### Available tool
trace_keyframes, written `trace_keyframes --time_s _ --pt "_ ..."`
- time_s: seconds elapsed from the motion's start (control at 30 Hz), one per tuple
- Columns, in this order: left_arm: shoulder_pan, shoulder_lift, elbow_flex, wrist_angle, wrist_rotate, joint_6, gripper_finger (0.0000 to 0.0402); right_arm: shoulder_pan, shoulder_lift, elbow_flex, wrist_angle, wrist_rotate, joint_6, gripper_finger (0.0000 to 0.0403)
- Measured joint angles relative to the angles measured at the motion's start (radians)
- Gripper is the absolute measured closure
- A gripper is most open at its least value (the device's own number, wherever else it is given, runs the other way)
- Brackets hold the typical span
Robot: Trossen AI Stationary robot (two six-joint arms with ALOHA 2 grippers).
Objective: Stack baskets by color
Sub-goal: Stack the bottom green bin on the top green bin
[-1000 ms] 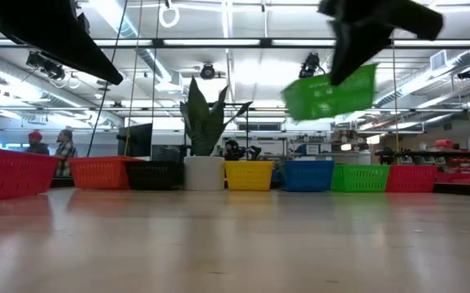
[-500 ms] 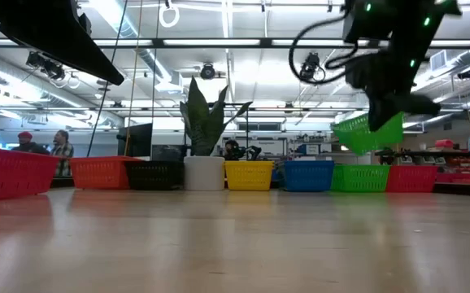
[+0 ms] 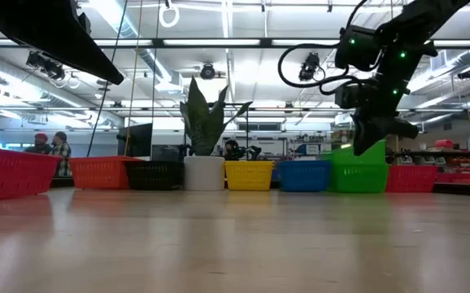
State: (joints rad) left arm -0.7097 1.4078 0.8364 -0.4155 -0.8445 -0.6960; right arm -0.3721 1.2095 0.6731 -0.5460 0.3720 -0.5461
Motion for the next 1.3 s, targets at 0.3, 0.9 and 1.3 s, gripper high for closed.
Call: trace_keyframes --time_s 0.3,0.9,1.3 --pt "0.000 0.000 0.000 0.001 0.000 -0.007 0.0292 -0.011 0.000 0.000 0.000 -0.036 0.024 0.0366" --pt "0.000 0.000 0.000 0.001 0.000 -0.008 0.0292 0.126 -0.133 0.000 -0.101 0.012 0.297 0.0290" --pt "0.000 0.000 0.000 0.016 0.000 -0.002 0.0292 0.146 -0.002 0.000 -0.113 -0.112 0.301 0.0391"
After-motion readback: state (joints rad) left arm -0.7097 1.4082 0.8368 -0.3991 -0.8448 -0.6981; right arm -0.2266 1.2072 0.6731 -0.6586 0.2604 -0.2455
